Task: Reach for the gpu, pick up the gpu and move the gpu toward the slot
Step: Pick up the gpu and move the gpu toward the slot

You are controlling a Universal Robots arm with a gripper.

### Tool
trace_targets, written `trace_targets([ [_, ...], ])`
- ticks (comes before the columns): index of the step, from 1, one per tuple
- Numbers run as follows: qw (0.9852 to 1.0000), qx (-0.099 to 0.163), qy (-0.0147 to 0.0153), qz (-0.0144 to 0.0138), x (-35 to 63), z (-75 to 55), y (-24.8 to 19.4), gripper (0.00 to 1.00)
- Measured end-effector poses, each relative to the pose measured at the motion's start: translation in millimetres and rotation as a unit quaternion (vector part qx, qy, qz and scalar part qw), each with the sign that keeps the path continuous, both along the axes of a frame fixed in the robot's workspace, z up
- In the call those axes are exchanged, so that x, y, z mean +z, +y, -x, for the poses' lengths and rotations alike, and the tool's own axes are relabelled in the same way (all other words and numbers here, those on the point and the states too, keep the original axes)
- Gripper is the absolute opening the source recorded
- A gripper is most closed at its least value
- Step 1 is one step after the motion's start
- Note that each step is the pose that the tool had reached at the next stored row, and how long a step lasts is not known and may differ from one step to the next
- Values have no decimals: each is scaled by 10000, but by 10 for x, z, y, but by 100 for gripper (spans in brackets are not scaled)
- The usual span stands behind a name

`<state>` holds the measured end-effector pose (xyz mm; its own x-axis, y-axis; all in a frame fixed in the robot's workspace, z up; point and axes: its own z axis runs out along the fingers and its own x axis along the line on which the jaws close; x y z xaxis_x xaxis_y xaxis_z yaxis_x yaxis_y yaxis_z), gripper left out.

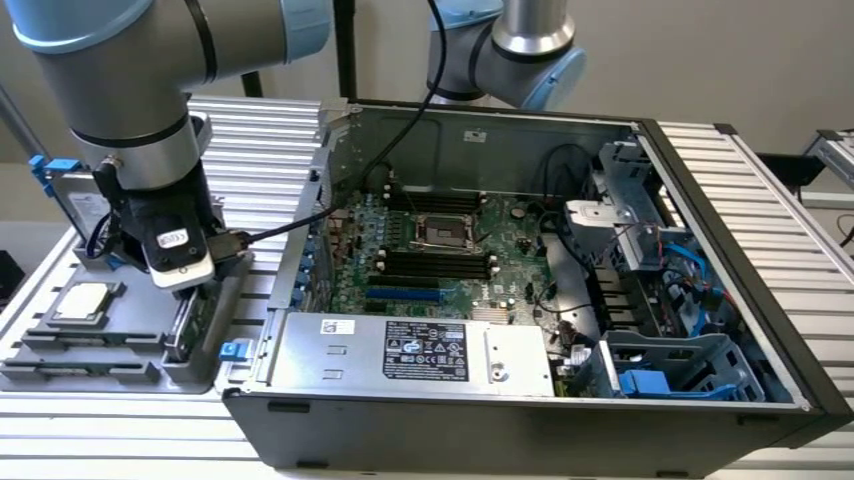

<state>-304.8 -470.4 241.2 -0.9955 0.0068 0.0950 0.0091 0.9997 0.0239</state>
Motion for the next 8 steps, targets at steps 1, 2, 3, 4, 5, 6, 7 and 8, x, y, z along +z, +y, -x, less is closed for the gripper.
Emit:
trace_targets([
  [1,10000,0,-5,0,3,0,0,26],
  [2,10000,0,-9,-1,12,0,0,26],
  [3,10000,0,-10,0,30,0,0,26],
  [4,10000,0,-12,0,55,0,0,26],
  [5,10000,0,-13,0,84,0,0,26],
  [6,10000,0,-14,0,114,0,0,26],
  [7,10000,0,-15,1,147,0,0,26],
  [8,10000,0,-16,0,185,0,0,26],
])
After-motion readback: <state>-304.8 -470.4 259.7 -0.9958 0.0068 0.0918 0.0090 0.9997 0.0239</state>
